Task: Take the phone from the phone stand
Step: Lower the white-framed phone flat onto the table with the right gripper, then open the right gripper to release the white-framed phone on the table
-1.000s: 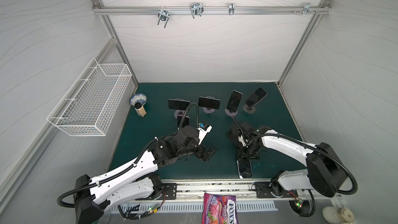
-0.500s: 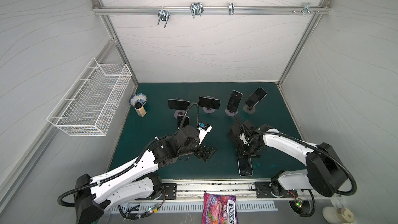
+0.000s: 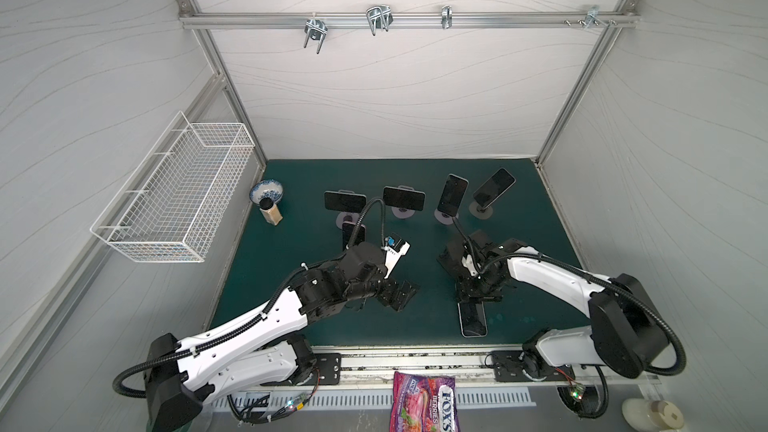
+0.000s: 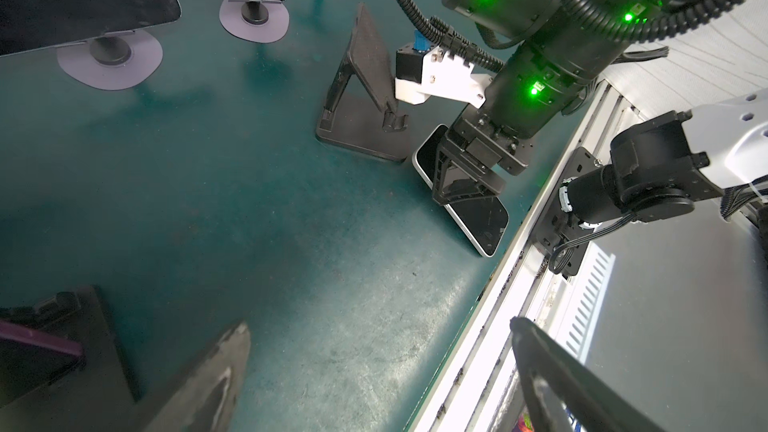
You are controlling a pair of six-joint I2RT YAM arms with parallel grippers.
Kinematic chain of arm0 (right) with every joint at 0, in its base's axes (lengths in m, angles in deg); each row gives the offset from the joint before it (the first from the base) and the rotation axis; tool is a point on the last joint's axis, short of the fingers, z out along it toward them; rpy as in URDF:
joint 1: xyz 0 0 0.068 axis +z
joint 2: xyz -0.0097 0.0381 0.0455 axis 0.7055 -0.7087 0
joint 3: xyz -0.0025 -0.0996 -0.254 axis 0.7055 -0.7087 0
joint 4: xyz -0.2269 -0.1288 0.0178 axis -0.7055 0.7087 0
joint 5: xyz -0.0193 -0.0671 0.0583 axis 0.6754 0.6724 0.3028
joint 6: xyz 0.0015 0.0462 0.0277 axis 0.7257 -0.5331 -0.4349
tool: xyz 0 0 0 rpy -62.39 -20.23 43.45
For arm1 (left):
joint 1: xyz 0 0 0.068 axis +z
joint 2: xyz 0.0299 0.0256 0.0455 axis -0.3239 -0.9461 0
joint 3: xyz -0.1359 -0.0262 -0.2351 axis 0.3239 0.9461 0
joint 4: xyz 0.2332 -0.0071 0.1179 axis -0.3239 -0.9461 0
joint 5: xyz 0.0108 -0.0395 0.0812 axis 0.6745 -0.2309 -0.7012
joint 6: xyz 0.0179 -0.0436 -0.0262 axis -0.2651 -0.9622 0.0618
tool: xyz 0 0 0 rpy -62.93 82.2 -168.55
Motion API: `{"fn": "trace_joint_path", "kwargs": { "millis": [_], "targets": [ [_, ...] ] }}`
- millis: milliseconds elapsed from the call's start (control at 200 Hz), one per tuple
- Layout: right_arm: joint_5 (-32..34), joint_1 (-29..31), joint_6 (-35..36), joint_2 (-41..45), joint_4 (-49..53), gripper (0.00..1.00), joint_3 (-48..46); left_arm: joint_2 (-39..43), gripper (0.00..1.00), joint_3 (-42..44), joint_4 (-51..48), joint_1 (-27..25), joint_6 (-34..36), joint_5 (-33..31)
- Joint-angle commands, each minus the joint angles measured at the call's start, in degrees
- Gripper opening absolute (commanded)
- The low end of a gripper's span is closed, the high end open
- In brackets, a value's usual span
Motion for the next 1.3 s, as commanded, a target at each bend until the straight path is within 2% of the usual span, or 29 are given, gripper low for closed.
{"fn": "trace_joint_path", "kwargs": {
  "millis": [0, 1295],
  "targets": [
    [-0.99, -0.4, -0.15, 1.35, -0.72, 0.66, -0.15, -0.23, 0.99, -1.93, 1.85, -0.26, -1.23, -0.36],
    [1.78, 0.65, -2.91, 3.08, -8.11, 0.75, -6.7, -0.31, 0.99, -1.59, 2.33, -0.27, -1.67, -0.62]
  ]
}}
